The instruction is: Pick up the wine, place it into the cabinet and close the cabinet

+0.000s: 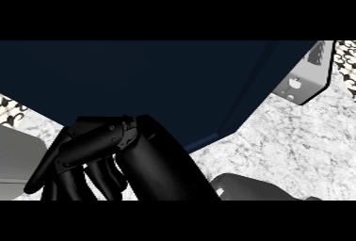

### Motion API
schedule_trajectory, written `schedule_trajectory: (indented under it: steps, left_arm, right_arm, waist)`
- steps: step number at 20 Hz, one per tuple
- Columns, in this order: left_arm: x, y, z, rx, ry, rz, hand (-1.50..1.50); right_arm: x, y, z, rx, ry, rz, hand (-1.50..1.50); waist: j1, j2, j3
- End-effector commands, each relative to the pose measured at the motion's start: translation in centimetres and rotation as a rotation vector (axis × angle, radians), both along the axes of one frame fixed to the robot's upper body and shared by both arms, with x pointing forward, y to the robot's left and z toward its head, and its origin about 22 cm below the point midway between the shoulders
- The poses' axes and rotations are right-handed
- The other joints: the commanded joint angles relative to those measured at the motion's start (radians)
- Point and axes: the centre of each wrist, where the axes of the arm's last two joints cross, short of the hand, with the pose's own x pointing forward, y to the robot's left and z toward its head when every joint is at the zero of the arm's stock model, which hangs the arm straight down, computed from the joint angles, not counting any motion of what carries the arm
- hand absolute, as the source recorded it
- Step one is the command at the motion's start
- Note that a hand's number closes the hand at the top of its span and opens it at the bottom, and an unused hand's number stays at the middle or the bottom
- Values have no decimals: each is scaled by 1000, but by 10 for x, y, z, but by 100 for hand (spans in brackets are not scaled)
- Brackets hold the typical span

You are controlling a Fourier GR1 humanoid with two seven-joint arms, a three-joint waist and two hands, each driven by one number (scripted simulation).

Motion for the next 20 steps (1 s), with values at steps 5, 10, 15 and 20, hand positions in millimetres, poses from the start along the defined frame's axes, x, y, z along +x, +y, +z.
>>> schedule_trajectory:
  steps: [5, 10, 15, 20]
  left_arm:
    - [-16, 33, 2, 14, -43, 14, -150]
    - [-3, 30, 7, 16, -62, 41, -150]
    - [6, 21, 13, 9, -66, 22, -150]
    - [-3, 36, 16, 26, -60, 35, -150]
  right_arm:
    - [72, 19, 22, -38, 16, 29, 150]
    - [96, 22, 27, -156, 148, 249, 150]
    - [108, 33, -1, -397, 246, 527, 150]
    - [133, 33, -19, -469, 328, 614, 150]
  waist:
    - [1, 1, 2]
    - [10, 11, 1]
    - [12, 15, 2]
    - [0, 4, 2]
